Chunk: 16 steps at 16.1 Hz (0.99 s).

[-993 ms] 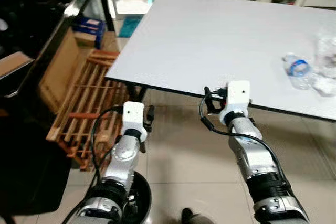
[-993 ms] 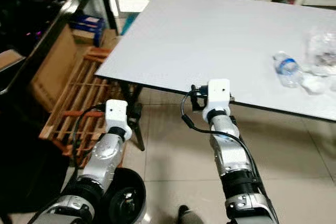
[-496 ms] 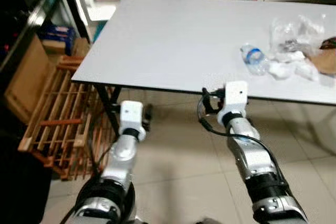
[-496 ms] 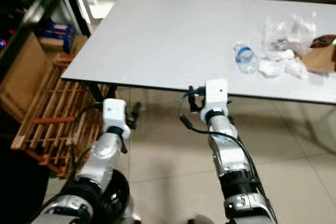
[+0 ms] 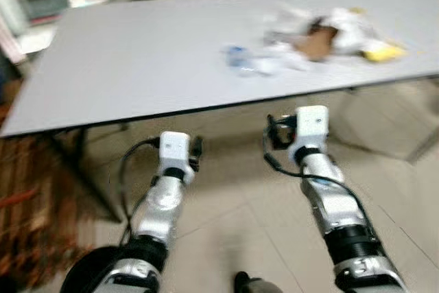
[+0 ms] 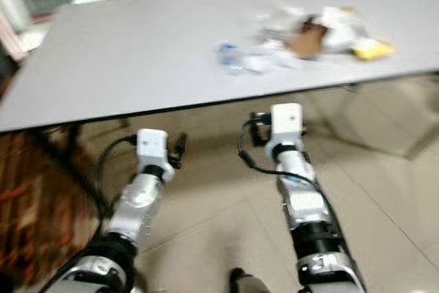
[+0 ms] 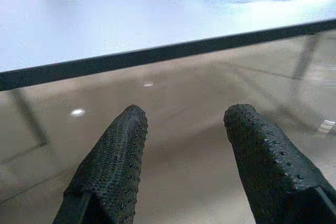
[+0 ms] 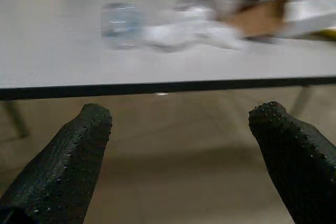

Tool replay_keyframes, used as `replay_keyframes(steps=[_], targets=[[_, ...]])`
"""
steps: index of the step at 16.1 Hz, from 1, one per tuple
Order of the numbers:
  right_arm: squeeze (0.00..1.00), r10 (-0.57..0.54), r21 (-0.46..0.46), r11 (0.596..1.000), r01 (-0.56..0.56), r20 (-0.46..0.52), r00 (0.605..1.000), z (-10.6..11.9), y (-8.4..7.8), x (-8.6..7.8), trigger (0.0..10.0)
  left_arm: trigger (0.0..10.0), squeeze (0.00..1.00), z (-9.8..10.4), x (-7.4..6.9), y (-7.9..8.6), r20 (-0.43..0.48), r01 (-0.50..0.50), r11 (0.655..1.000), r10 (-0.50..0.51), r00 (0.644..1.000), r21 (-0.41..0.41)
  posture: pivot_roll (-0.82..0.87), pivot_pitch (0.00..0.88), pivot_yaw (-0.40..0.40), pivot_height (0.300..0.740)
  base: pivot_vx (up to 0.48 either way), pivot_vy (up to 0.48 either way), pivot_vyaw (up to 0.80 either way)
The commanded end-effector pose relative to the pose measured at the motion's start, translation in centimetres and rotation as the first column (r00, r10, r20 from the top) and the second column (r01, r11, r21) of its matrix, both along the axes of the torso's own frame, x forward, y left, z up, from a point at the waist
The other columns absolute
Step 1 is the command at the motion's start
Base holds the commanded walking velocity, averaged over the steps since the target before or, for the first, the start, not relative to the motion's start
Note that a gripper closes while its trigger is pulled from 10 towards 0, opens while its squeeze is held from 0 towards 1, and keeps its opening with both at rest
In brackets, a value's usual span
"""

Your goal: Picking trash to rubbish bin

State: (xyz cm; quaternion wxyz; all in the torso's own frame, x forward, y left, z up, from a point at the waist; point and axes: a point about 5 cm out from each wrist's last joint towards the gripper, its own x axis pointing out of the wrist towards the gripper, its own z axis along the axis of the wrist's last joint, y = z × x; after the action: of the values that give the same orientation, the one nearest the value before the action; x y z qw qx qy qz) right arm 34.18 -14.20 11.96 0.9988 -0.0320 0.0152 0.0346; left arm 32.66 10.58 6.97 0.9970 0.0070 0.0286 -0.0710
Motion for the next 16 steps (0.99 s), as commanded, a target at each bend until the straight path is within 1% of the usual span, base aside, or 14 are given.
replay_keyframes(steps=[1, 3, 5, 7, 9, 10, 16], targets=[[0.00, 0.011, 0.002, 1.000, -0.011, -0.006, 1.000, -0.14, 0.35, -0.06, 10.0, 10.0, 0.00, 0.10, 0.11, 0.40, 0.000, -0.006, 1.000, 0.006, 1.000, 0.007, -0.05, 0.098, 0.030, 0.740, 0.000, 0.000, -0.80], [0.00, 0.013, 0.001, 1.000, -0.013, -0.006, 1.000, -0.16, 0.37, -0.08, 10.0, 10.0, 0.00, 0.07, 0.11, 0.42, -0.002, -0.008, 1.000, 0.008, 1.000, 0.010, -0.05, 0.096, 0.031, 0.740, 0.000, 0.000, -0.80], [0.00, 0.019, -0.009, 1.000, -0.019, 0.005, 1.000, -0.12, 0.44, -0.13, 10.0, 10.0, 0.00, 0.00, 0.22, 0.54, -0.009, -0.018, 0.999, 0.018, 1.000, 0.040, -0.05, 0.091, 0.031, 0.740, 0.000, 0.000, 0.00], [0.00, 0.027, -0.008, 1.000, -0.027, 0.007, 1.000, -0.09, 0.63, -0.18, 10.0, 10.0, 0.00, 0.03, 0.24, 0.48, -0.010, -0.017, 0.999, 0.018, 1.000, 0.033, -0.05, 0.087, 0.031, 0.740, 0.000, 0.000, 0.00], [0.00, 0.040, -0.036, 0.999, -0.040, -0.004, 0.999, -0.28, 0.79, -0.22, 10.0, 10.0, 0.00, 0.02, 0.29, 0.42, -0.015, -0.019, 0.999, 0.020, 1.000, 0.027, -0.05, 0.083, 0.030, 0.740, 0.000, 0.000, 0.00], [0.00, 0.053, -0.039, 0.998, -0.052, 0.011, 0.999, -0.12, 0.96, -0.30, 10.0, 10.0, 0.00, 0.05, 0.31, 0.44, -0.014, -0.018, 0.999, 0.019, 1.000, 0.028, -0.05, 0.080, 0.031, 0.740, 0.000, 0.000, 0.80], [0.00, 0.066, -0.038, 0.997, -0.066, 0.002, 0.998, -0.28, 1.22, -0.39, 10.0, 10.0, 0.00, 0.15, 0.25, 0.08, -0.007, 0.008, 1.000, -0.008, 1.000, 0.021, -0.05, 0.075, 0.034, 0.740, 0.000, 0.000, 0.80]])
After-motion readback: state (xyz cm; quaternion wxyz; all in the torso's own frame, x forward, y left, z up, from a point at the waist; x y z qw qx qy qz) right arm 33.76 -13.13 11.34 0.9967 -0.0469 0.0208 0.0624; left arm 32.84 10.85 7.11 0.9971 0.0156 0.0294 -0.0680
